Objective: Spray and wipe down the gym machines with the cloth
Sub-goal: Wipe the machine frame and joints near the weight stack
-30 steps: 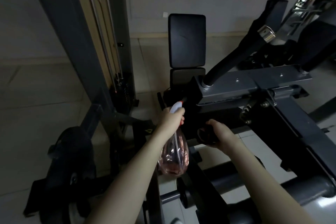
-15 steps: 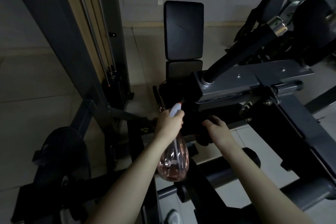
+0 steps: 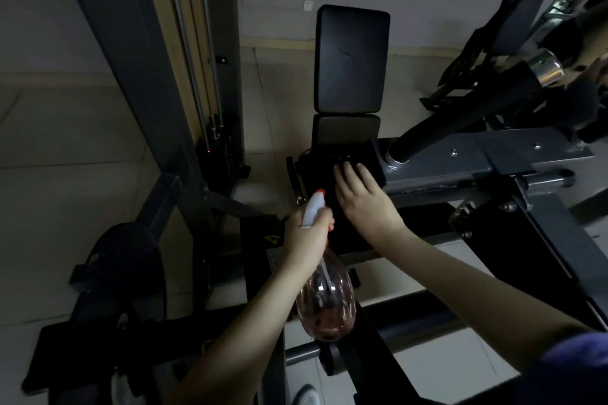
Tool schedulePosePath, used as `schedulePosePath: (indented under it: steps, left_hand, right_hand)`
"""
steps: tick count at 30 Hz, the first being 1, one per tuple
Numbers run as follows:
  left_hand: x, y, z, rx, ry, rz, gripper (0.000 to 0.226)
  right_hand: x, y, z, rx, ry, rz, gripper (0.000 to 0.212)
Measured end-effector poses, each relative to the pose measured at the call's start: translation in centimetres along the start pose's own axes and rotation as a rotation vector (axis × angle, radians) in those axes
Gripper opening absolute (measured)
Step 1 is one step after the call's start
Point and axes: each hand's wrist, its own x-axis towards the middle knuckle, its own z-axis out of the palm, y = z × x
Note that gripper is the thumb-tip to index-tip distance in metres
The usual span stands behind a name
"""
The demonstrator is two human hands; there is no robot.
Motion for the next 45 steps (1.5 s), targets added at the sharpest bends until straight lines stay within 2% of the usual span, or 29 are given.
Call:
schedulePosePath:
  steps: [3, 7, 10, 13, 15, 17, 22, 24, 28, 32, 35, 39, 42, 45]
  left_hand:
    - [0.2, -0.5, -0.1, -0.011, 0.008, -0.011, 0.042]
    - [0.0, -1.2, -0.4, 0.031, 0.01, -0.037, 0.034]
    - [-0.2, -1.5, -0.7, 0.032, 0.006, -0.056, 0.037]
    - [-0.7, -1.4, -0.9, 0.017, 0.007, -0.051, 0.037]
    - [-0.9, -1.6, -1.1, 0.009, 0.002, -0.029, 0.027]
    - [-0.9, -1.6, -1.2, 0.01, 0.008, -0.017, 0.033]
    - [-0.8, -1.7, -1.3, -0.015, 0.02, -0.038, 0.032]
    - [-0.7, -1.9, -1.3, 0.003, 0.046, -0.062, 0.03]
    - [-0.8, -2.1, -1.2, 0.027, 0.043, -0.068, 0.023]
    - [-0.9, -2.2, -1.3, 0.06, 0.06, -0.064, 0.025]
    - [-1.1, -2.1, -1.1, 0.073, 0.075, -0.069, 0.018]
    - [-1.4, -1.9, -0.9, 0.109, 0.086, -0.06, 0.024]
    - [-1.8, -1.9, -0.7, 0.169, 0.034, -0.016, 0.028]
    - [-2.2, -1.5, -0.8, 0.158, 0.034, -0.012, 0.038]
  right_hand:
    - [2.2, -0.2, -0.1, -0.086, -0.16, -0.018, 0.052]
    - [5.4, -0.5, -0.3, -0.179, -0.235, -0.043, 0.05]
    - [6.9, -0.8, -0.4, -0.203, -0.287, -0.061, 0.05]
    - [6.1, -1.1, -0.7, -0.213, -0.331, -0.097, 0.051]
    - [4.9, -1.4, -0.7, -0.233, -0.346, -0.114, 0.053]
    - [3.7, -1.5, -1.0, -0.209, -0.358, -0.115, 0.05]
    - [1.4, -0.8, -2.0, -0.14, -0.264, -0.146, 0.039]
    - [1.1, -0.5, -1.5, -0.191, -0.236, -0.17, 0.042]
    - [3.8, -0.9, -0.6, -0.205, -0.295, -0.103, 0.051]
    - [5.9, -1.8, -0.6, -0.159, -0.343, -0.086, 0.049]
    - [4.7, -1.4, -0.5, -0.149, -0.278, -0.187, 0.045]
    - [2.4, -0.9, 0.5, -0.033, -0.187, -0.297, 0.036]
    - [0.6, -0.6, 0.5, -0.025, -0.113, -0.293, 0.018]
    - [-0.6, -0.6, 1.3, 0.062, -0.015, -0.287, 0.015]
